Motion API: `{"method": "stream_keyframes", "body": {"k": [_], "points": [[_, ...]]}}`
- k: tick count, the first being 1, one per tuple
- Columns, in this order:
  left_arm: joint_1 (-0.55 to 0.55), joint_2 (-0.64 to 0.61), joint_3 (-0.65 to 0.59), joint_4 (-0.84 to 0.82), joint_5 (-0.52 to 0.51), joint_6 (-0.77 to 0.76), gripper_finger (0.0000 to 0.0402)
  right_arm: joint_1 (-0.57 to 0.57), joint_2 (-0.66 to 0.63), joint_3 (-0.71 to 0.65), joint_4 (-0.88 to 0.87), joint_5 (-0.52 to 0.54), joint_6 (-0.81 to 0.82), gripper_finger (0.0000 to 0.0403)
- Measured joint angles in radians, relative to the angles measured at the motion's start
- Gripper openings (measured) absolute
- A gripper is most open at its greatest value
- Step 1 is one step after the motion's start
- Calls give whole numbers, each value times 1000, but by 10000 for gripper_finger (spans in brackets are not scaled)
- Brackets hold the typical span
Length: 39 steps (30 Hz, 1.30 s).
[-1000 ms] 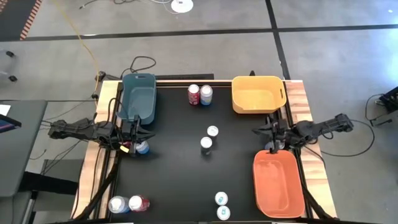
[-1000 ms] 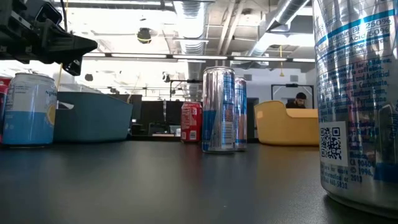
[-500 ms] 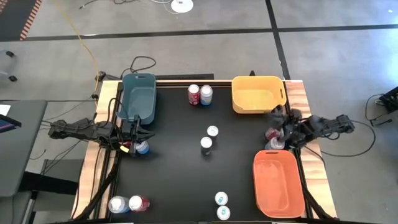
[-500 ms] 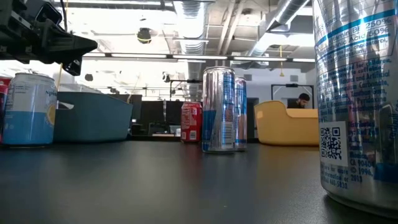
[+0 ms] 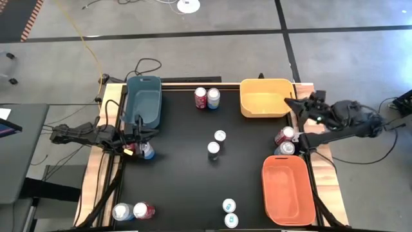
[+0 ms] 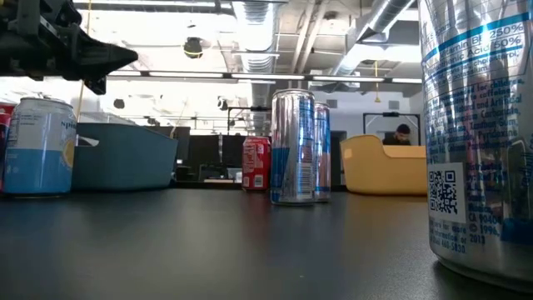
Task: Sort soda cans
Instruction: Put the middle right red soda can into the yellow bin
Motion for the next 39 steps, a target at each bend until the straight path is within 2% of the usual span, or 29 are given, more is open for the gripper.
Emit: {"method": "stream_keyframes", "body": {"k": [2,7,11,14,18,24,29,34,39], "points": [[0,0,0,20,0,34,2,-5,62,95,-163,-46,79,33],[0,0,0,57,1,135,2,-5,170,249,-459,-78,249,33],[0,0,0,73,-34,159,2,-5,253,309,-639,-207,287,40],[0,0,0,106,-122,151,14,-5,310,326,-727,-213,317,63],[0,0,0,117,-174,157,58,-26,394,326,-891,-225,393,111],[0,0,0,116,-177,183,126,-107,482,312,-873,-344,361,219],[0,0,0,128,-178,212,153,-209,565,296,-887,-425,432,297],[0,0,0,127,-178,218,158,-301,619,267,-888,-491,506,337],[0,0,0,113,-176,202,158,-375,634,182,-890,-602,514,348]]}}
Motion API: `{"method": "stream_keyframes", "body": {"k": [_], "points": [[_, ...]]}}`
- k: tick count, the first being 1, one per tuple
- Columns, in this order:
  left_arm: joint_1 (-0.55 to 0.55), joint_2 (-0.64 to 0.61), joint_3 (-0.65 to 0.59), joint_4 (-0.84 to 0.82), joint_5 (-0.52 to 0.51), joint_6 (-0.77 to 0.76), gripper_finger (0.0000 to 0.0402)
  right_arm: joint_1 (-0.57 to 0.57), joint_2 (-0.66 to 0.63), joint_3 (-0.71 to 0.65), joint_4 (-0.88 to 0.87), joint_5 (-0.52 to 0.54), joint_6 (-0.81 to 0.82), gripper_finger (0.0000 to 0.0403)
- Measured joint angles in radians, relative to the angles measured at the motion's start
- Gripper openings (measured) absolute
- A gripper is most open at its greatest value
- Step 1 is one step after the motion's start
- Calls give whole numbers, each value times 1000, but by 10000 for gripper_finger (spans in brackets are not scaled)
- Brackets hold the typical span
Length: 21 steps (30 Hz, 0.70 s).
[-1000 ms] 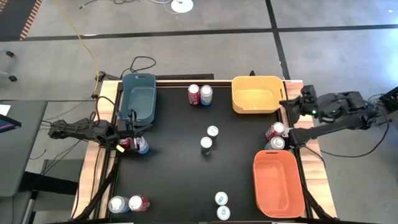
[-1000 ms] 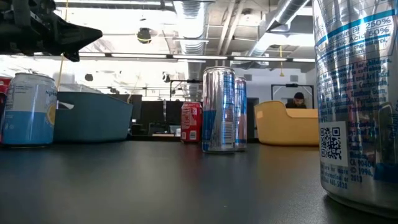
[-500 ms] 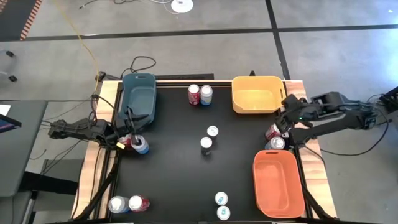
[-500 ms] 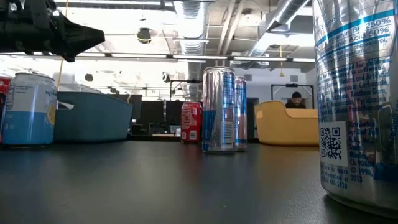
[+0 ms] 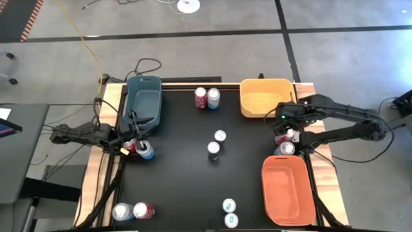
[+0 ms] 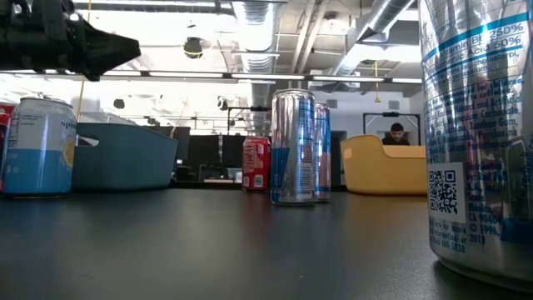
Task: Sort soda cans
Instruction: Put the middle right red soda can into the yellow bin
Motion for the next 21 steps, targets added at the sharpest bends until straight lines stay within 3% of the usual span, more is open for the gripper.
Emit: {"method": "stream_keyframes", "body": {"k": [6,21], "points": [[0,0,0,-9,5,19,158,-43,1,-139,2,-56,85,347],[0,0,0,42,5,124,158,-95,24,-219,182,-80,19,348]]}}
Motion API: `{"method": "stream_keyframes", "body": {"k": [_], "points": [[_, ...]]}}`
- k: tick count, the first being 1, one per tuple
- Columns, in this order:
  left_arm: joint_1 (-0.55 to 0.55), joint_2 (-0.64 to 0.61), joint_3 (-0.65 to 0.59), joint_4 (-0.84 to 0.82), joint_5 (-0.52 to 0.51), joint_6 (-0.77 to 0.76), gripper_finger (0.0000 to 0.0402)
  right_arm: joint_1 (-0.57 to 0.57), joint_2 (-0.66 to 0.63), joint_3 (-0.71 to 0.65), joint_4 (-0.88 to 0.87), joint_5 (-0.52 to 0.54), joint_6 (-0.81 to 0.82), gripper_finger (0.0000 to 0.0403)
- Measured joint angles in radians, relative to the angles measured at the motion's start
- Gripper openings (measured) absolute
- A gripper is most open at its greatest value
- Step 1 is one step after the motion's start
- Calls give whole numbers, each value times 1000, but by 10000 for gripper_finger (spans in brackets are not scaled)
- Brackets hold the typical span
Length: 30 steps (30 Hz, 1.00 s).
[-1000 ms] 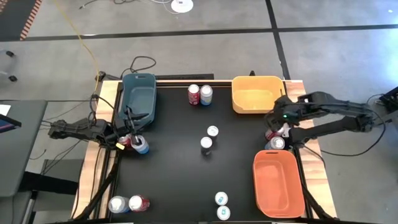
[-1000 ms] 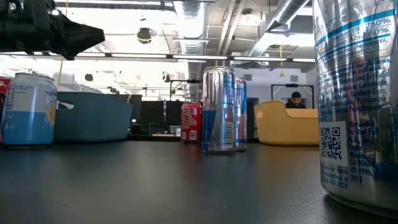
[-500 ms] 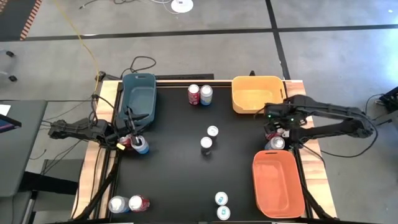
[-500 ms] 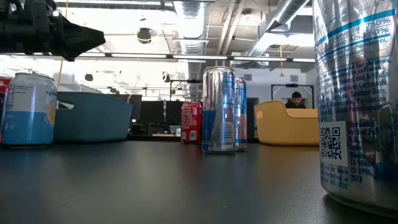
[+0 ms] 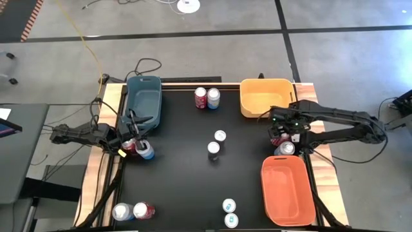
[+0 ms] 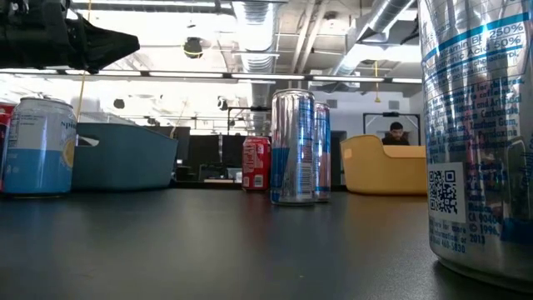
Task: Sort soda cans
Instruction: Put the middle right red soda can into the yellow bin
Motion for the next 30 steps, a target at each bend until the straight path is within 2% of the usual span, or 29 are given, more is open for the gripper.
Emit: {"method": "stream_keyframes", "body": {"k": [10,14,23,30], "points": [[0,0,0,-1,0,-56,158,11,60,11,13,22,5,345],[0,0,0,-6,0,-121,158,2,94,16,130,30,-39,345],[0,0,0,-121,0,-267,157,2,163,18,154,66,-73,321],[0,0,0,-144,5,-306,157,86,146,59,106,97,-25,304]]}}
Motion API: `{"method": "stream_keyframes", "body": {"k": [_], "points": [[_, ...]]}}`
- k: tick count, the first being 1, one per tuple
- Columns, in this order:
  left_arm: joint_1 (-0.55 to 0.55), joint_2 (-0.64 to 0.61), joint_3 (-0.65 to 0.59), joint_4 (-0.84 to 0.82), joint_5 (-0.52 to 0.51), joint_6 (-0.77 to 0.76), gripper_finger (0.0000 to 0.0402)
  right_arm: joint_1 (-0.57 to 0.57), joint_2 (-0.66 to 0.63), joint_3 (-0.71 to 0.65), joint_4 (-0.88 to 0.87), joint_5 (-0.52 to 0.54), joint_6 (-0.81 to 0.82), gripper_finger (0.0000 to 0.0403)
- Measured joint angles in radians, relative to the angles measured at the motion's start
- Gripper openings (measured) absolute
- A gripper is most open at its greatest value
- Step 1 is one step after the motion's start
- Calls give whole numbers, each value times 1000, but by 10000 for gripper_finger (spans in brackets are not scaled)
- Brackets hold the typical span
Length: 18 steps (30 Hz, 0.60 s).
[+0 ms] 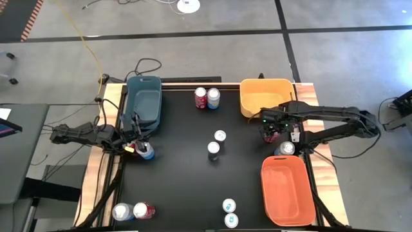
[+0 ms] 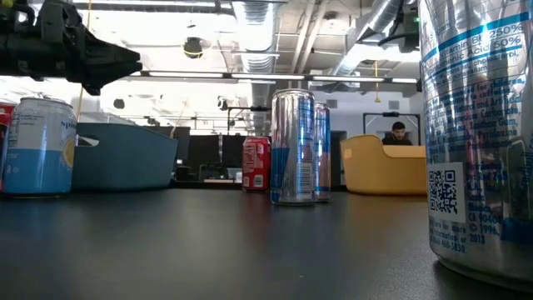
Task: Sort soda cans
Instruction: Put the middle right red soda can into the yellow bin
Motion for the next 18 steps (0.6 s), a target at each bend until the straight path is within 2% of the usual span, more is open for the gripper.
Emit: {"method": "stream_keyframes", "body": {"k": [8,11,18], "points": [[0,0,0,24,0,14,158,80,17,194,-105,34,24,302],[0,0,0,24,0,19,158,63,49,270,-131,89,9,302],[0,0,0,31,0,25,158,-10,140,470,-153,131,-120,302]]}}
